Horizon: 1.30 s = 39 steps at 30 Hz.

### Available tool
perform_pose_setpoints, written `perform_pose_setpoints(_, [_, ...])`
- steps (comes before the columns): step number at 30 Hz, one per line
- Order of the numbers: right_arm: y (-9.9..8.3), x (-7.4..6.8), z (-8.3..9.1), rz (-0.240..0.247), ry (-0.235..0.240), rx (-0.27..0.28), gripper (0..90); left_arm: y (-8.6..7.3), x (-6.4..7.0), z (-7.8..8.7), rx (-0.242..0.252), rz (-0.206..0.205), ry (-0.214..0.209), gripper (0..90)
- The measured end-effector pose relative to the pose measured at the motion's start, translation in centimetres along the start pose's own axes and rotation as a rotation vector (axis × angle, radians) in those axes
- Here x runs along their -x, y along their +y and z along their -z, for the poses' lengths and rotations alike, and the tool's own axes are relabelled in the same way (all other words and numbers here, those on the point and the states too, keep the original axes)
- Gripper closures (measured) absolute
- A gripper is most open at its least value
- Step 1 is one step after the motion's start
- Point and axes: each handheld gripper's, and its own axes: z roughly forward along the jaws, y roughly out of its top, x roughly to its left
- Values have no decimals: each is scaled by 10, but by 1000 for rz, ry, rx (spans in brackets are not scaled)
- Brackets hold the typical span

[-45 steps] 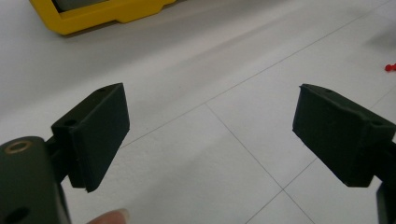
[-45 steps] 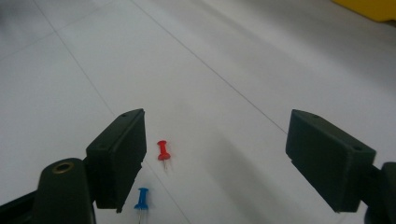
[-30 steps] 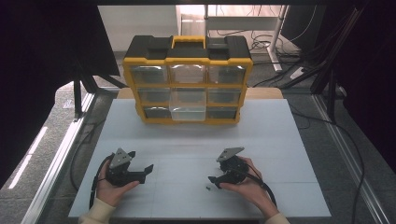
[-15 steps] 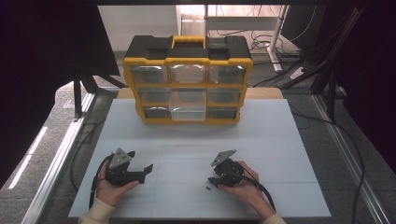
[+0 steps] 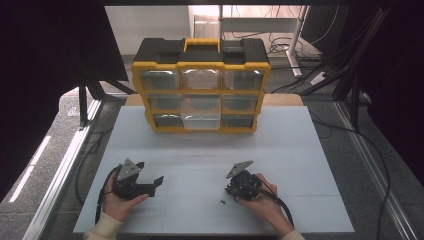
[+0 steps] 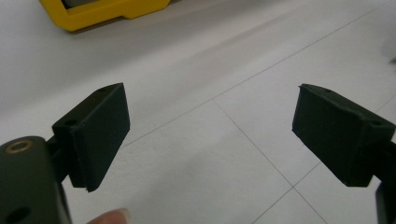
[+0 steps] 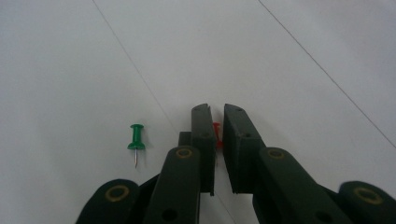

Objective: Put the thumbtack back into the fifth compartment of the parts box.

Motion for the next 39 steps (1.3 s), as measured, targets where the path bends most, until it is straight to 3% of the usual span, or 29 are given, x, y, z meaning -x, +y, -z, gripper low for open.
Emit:
perform_pose_setpoints(6, [-1,3,2,-15,-6,25,831,0,-1,0,-1,5,2,117])
perform_pose_setpoints(11, [-3,12,12,-80,9,85,832,0,-1,-1,-4,7,3,117])
perform_pose_setpoints(24, [-5,23,32,-156,51,215,834,0,-1,-1,-5,13,6,117])
perform_pose_setpoints(25, [-4,25,38,-168,51,243,834,0,-1,-1,-4,13,5,117])
perform_pose_setpoints(32, [-2,27,53,-195,45,313,835,0,-1,0,-1,12,8,117])
perform_pose_setpoints(39, [2,27,65,-188,32,346,835,0,-1,-1,-3,16,9,118])
